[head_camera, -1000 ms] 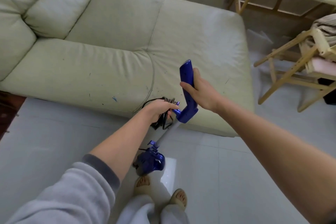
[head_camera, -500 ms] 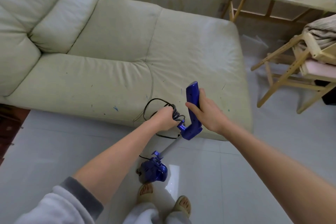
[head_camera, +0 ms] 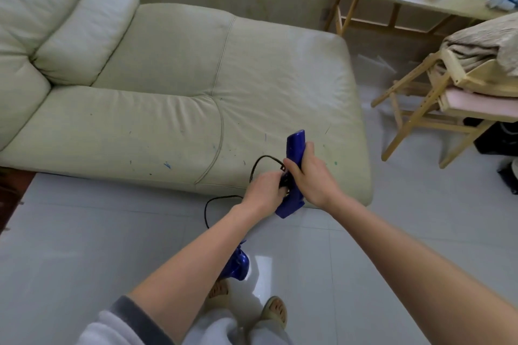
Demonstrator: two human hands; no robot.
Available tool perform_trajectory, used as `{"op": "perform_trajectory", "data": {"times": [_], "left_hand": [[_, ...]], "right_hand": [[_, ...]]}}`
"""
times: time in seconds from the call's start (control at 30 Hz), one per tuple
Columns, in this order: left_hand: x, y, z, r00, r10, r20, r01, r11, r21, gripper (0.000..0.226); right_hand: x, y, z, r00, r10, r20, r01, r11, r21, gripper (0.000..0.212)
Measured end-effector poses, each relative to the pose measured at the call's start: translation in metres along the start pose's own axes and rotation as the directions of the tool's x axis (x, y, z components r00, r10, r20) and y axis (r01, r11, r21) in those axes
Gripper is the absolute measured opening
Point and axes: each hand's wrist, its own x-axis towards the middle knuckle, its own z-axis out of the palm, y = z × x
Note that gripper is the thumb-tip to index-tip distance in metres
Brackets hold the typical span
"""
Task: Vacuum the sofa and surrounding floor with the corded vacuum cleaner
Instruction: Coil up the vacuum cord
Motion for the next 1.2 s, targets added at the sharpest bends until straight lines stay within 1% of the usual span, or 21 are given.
{"op": "perform_trajectory", "data": {"times": [0.07, 0.1, 0.17, 0.23, 0.27, 0.3, 0.33, 0.37, 0.43, 0.47, 0.57, 0.7, 0.77, 0.8, 0.87, 0.9, 0.97, 1.03, 1.07, 1.13, 1.2], "left_hand": [[-0.005, -0.002, 0.007, 0.989, 0.058, 0.137, -0.070, 0.994, 0.082, 0.016], [-0.007, -0.004, 0.011, 0.982, 0.082, 0.173, -0.106, 0.985, 0.133, 0.021], [-0.012, -0.007, 0.020, 0.975, 0.128, 0.180, -0.173, 0.950, 0.260, 0.036], [-0.016, -0.011, 0.029, 0.966, 0.190, 0.174, -0.252, 0.840, 0.480, 0.051], [-0.019, -0.014, 0.032, 0.959, 0.211, 0.189, -0.282, 0.784, 0.554, 0.055], [-0.021, -0.015, 0.035, 0.953, 0.225, 0.202, -0.302, 0.764, 0.571, 0.053], [-0.023, -0.016, 0.037, 0.944, 0.247, 0.217, -0.327, 0.770, 0.547, 0.047], [-0.024, -0.015, 0.037, 0.942, 0.265, 0.204, -0.331, 0.824, 0.460, 0.039], [-0.023, -0.013, 0.035, 0.964, 0.236, 0.122, -0.258, 0.942, 0.213, 0.028], [-0.023, -0.012, 0.035, 0.975, 0.206, 0.084, -0.216, 0.967, 0.138, 0.025], [-0.019, -0.009, 0.038, 0.991, 0.121, 0.058, -0.127, 0.986, 0.104, 0.014], [-0.008, -0.001, 0.039, 0.986, -0.053, 0.160, 0.051, 0.999, 0.020, 0.014], [-0.005, 0.010, 0.044, 0.979, -0.104, 0.175, 0.099, 0.994, 0.040, 0.014], [-0.005, 0.017, 0.048, 0.979, -0.125, 0.163, 0.114, 0.990, 0.078, 0.016], [-0.005, 0.037, 0.058, 0.983, -0.098, 0.158, 0.063, 0.976, 0.210, 0.021], [-0.003, 0.045, 0.064, 0.982, -0.066, 0.179, 0.024, 0.974, 0.227, 0.022], [0.004, 0.062, 0.077, 0.953, 0.011, 0.304, -0.053, 0.990, 0.131, 0.021], [0.009, 0.079, 0.086, 0.891, 0.051, 0.452, -0.065, 0.998, 0.016, 0.020], [0.012, 0.093, 0.093, 0.863, 0.065, 0.500, -0.062, 0.998, -0.023, 0.025], [0.019, 0.118, 0.102, 0.859, 0.078, 0.506, -0.057, 0.997, -0.056, 0.034], [0.037, 0.153, 0.118, 0.876, 0.066, 0.478, -0.065, 0.998, -0.018, 0.034]], "right_hand": [[-0.003, 0.007, -0.003, 0.999, 0.026, -0.025, -0.026, 1.000, 0.001, 0.026], [-0.005, 0.010, -0.005, 0.999, 0.038, -0.036, -0.038, 0.999, 0.001, 0.026], [-0.009, 0.015, -0.006, 0.997, 0.060, -0.049, -0.059, 0.998, 0.015, 0.027], [-0.013, 0.018, -0.008, 0.996, 0.076, -0.054, -0.074, 0.997, 0.038, 0.027], [-0.014, 0.020, -0.009, 0.995, 0.082, -0.054, -0.079, 0.996, 0.045, 0.027], [-0.016, 0.022, -0.010, 0.995, 0.083, -0.055, -0.081, 0.996, 0.047, 0.026], [-0.017, 0.023, -0.011, 0.995, 0.080, -0.054, -0.078, 0.996, 0.046, 0.026], [-0.018, 0.025, -0.012, 0.996, 0.076, -0.053, -0.074, 0.996, 0.048, 0.027], [-0.022, 0.027, -0.014, 0.997, 0.069, -0.044, -0.067, 0.996, 0.055, 0.026], [-0.024, 0.028, -0.014, 0.997, 0.069, -0.036, -0.067, 0.996, 0.056, 0.026], [-0.035, 0.032, -0.013, 0.997, 0.067, -0.025, -0.065, 0.996, 0.063, 0.023], [-0.053, 0.038, -0.018, 0.997, 0.072, -0.027, -0.069, 0.994, 0.090, 0.022], [-0.063, 0.043, -0.024, 0.995, 0.094, -0.042, -0.090, 0.992, 0.092, 0.024], [-0.067, 0.045, -0.025, 0.994, 0.102, -0.048, -0.098, 0.991, 0.090, 0.024], [-0.079, 0.055, -0.036, 0.989, 0.119, -0.084, -0.111, 0.989, 0.096, 0.024], [-0.084, 0.060, -0.043, 0.988, 0.123, -0.098, -0.114, 0.989, 0.091, 0.024], [-0.097, 0.077, -0.064, 0.979, 0.156, -0.134, -0.145, 0.986, 0.087, 0.023], [-0.109, 0.098, -0.085, 0.968, 0.186, -0.168, -0.176, 0.982, 0.073, 0.024], [-0.116, 0.112, -0.100, 0.959, 0.207, -0.194, -0.197, 0.978, 0.070, 0.024], [-0.125, 0.137, -0.123, 0.943, 0.235, -0.234, -0.226, 0.972, 0.067, 0.025], [-0.134, 0.169, -0.154, 0.919, 0.269, -0.288, -0.258, 0.963, 0.075, 0.025]]}}
